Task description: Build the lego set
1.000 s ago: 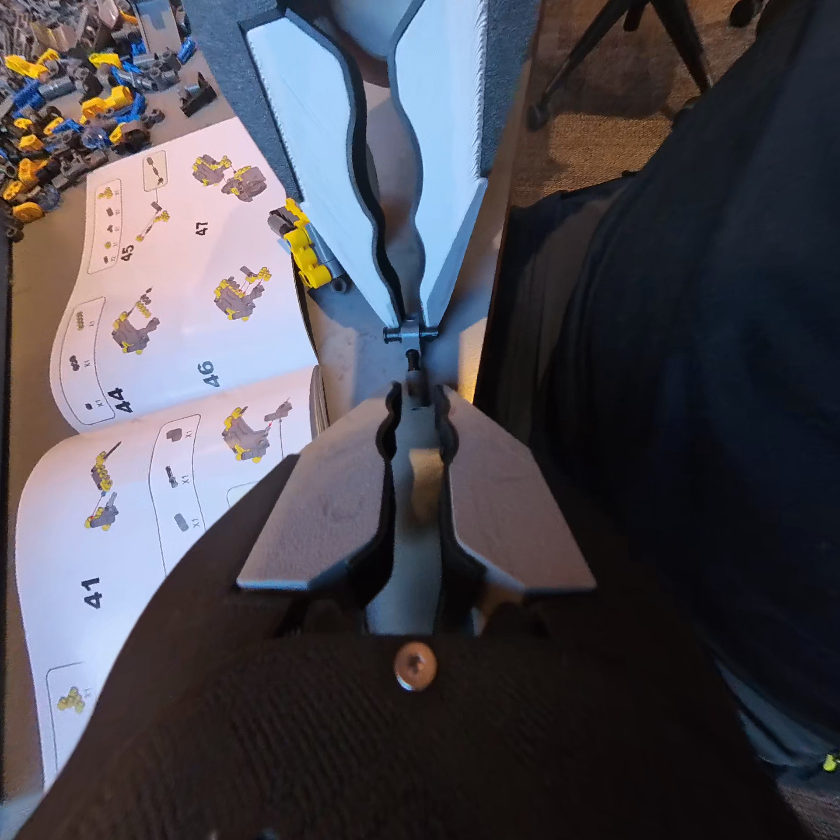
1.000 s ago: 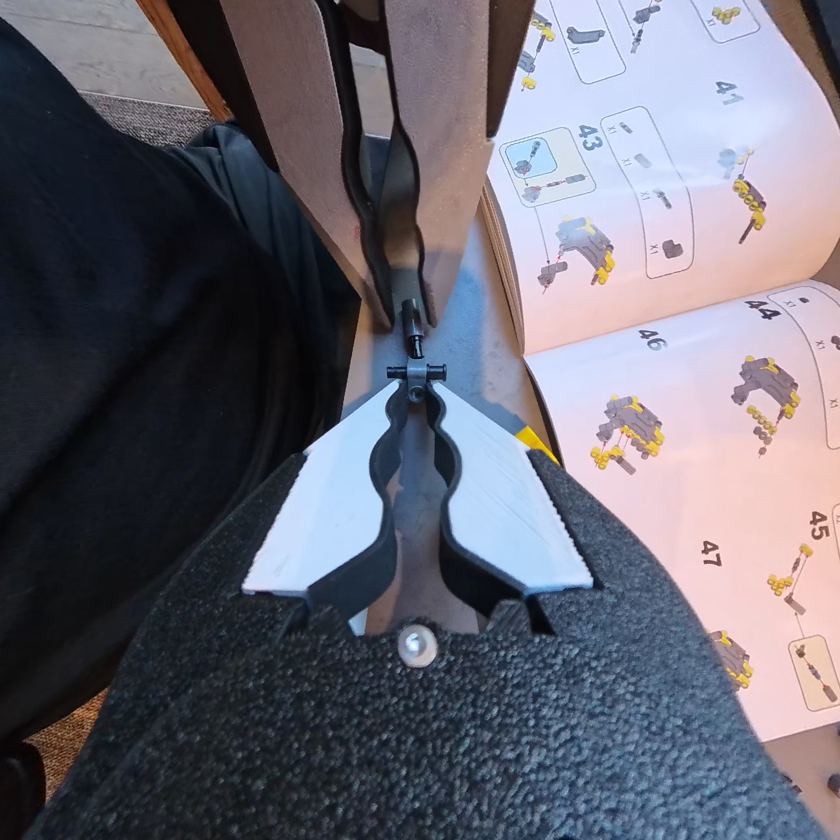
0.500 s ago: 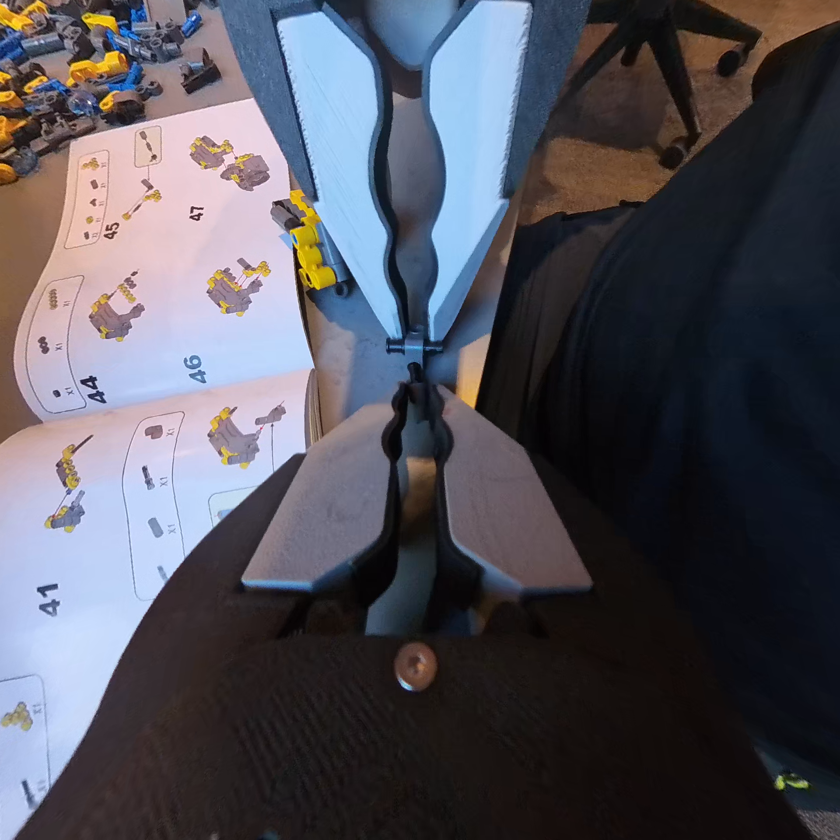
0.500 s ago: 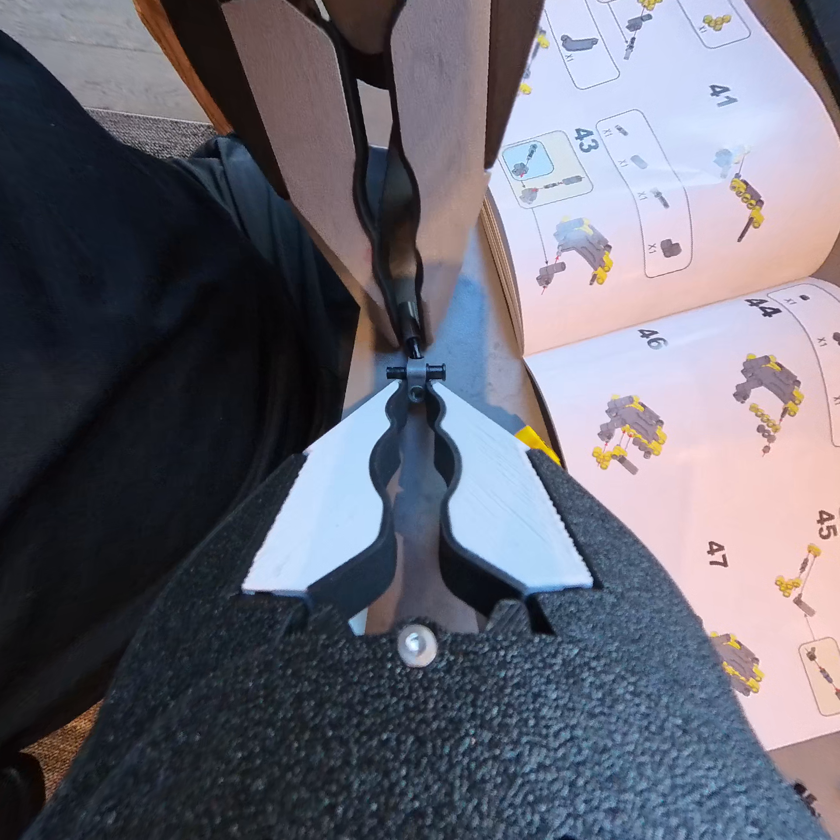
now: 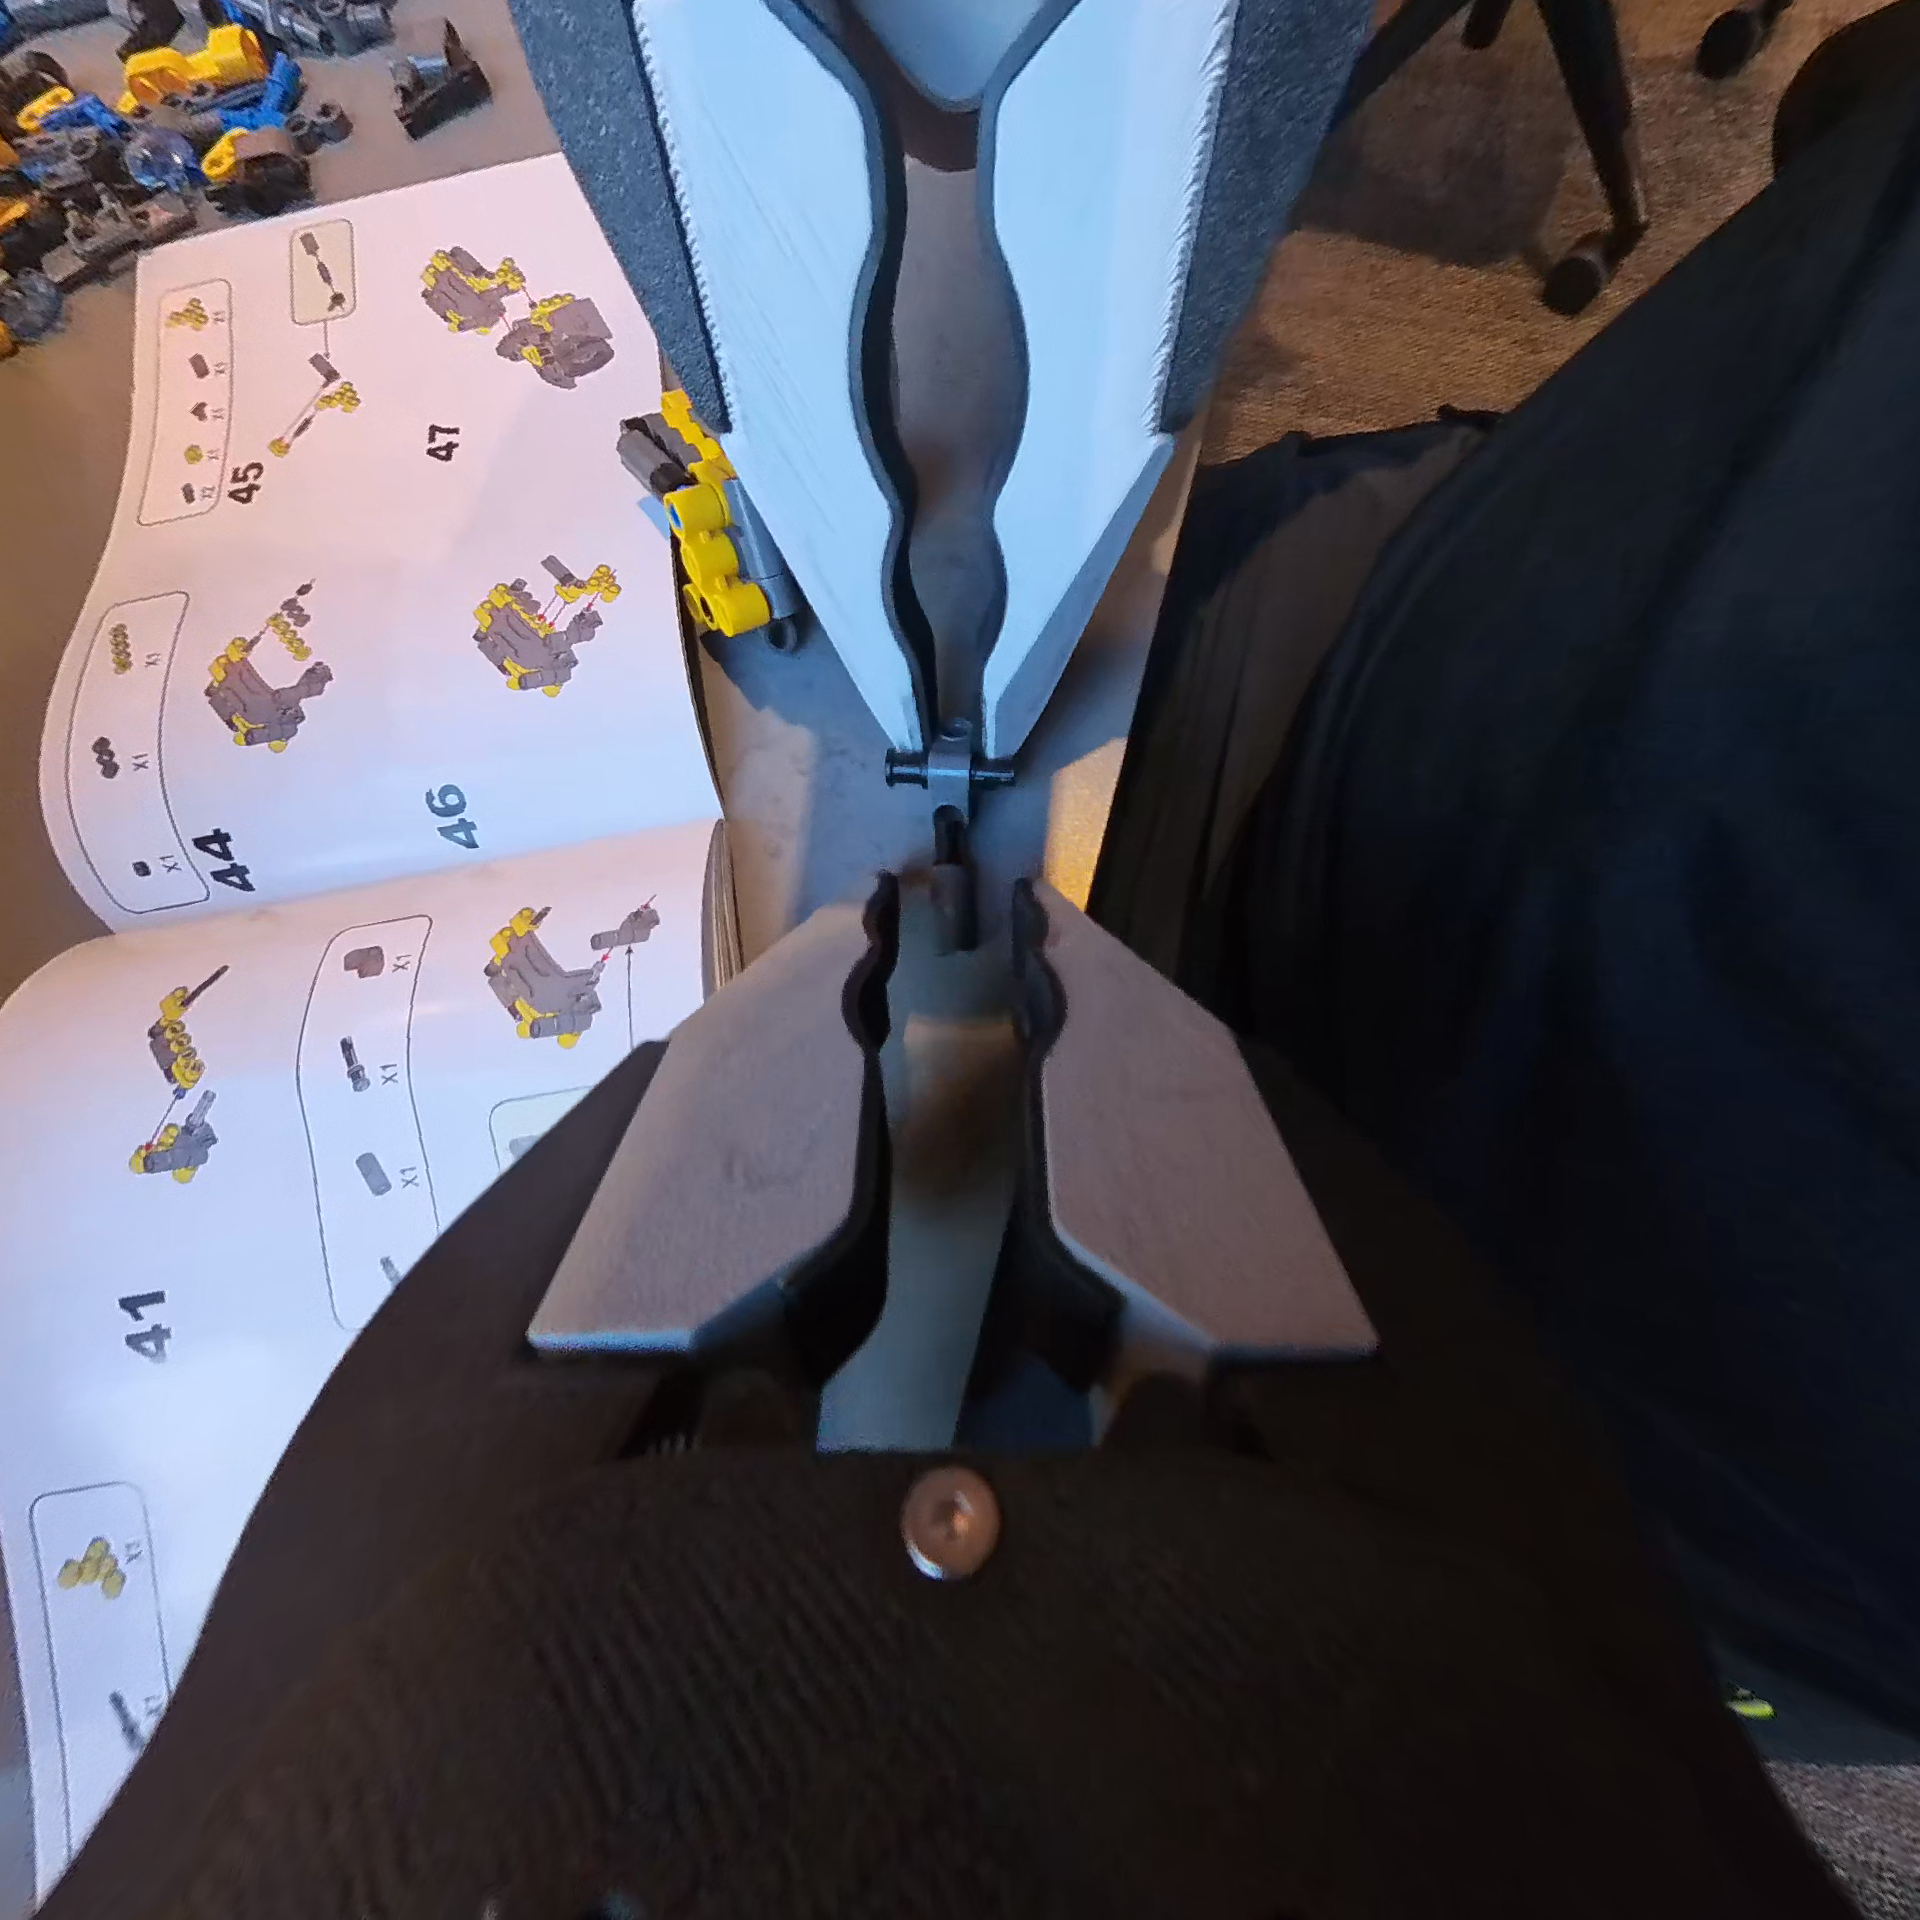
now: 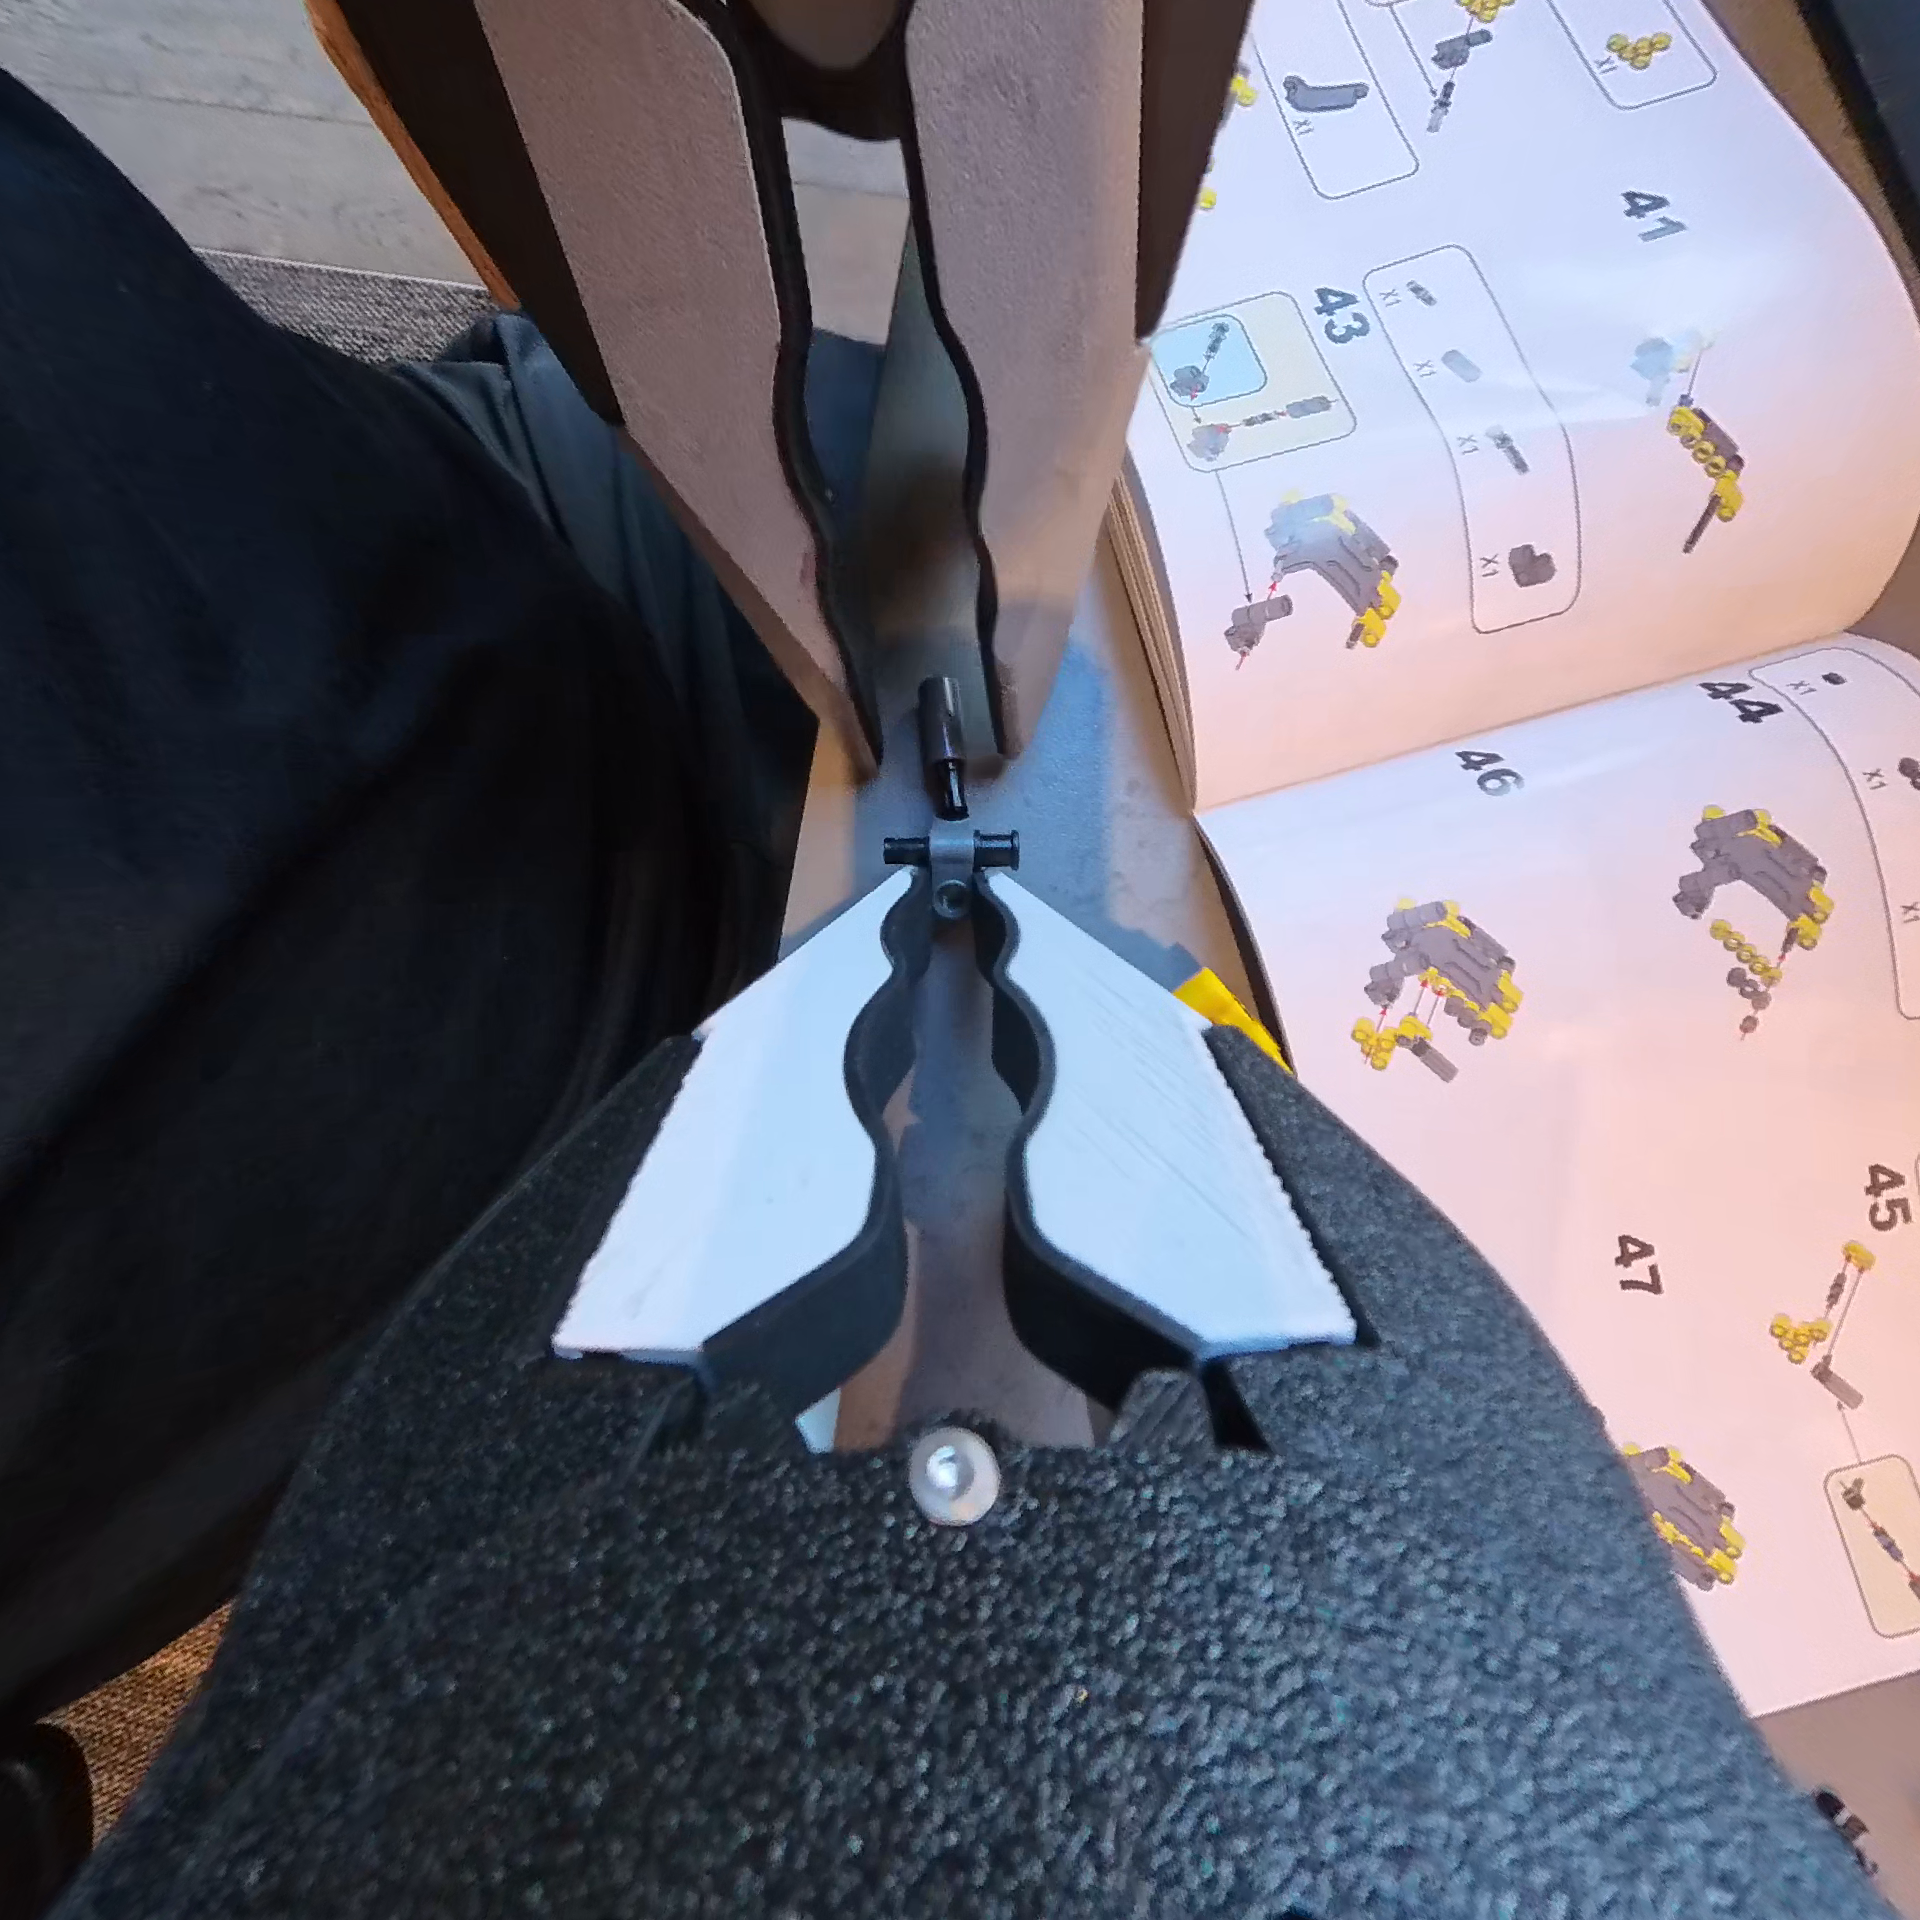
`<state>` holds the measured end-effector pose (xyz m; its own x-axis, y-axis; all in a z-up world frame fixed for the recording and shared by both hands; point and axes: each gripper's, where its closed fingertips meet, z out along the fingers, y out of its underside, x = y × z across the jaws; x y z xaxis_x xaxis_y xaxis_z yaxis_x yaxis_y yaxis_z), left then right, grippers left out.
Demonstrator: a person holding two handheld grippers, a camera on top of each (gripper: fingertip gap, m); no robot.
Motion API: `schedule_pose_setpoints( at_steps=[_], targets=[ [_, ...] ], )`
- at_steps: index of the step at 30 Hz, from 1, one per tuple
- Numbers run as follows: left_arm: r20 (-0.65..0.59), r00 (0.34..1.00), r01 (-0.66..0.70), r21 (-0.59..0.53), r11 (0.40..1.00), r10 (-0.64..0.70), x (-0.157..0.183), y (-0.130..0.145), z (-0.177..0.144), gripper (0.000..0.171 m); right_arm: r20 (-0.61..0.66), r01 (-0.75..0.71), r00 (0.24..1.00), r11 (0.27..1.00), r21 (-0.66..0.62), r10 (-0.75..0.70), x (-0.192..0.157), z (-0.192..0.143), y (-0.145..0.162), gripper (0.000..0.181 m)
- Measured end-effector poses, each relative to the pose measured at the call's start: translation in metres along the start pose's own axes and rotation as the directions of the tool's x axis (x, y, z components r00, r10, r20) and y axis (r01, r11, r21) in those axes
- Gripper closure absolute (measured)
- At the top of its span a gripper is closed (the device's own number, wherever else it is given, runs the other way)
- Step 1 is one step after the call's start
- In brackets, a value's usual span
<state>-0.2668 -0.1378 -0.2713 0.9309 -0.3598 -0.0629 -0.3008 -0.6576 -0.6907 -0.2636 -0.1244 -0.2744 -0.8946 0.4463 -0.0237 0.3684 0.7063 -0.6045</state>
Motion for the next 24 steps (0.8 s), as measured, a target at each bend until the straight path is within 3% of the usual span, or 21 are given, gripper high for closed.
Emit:
schedule_pose_setpoints(
  at_steps=[3,8,14,24],
  targets=[
    [0.005,1.0,-0.018,-0.001,1.0,0.018,0.001,0.001,0.0,0.164,0.0,0.002,1.0,1.0,-0.002,-0.002,0.0,0.0,0.0,0.175],
    [0.012,1.0,-0.015,0.009,1.0,0.015,-0.002,0.002,-0.001,0.165,-0.01,-0.005,1.0,1.0,0.003,0.005,0.001,0.0,0.0,0.175],
    [0.106,0.99,-0.095,-0.039,0.995,0.098,-0.011,0.005,-0.004,0.165,-0.027,-0.014,1.0,1.0,0.028,0.014,0.001,-0.001,0.001,0.175],
    [0.089,0.98,-0.168,-0.102,0.98,0.178,-0.006,-0.003,-0.002,0.165,-0.031,-0.012,0.999,1.0,-0.001,0.012,0.001,-0.001,0.001,0.175]
  ],
)
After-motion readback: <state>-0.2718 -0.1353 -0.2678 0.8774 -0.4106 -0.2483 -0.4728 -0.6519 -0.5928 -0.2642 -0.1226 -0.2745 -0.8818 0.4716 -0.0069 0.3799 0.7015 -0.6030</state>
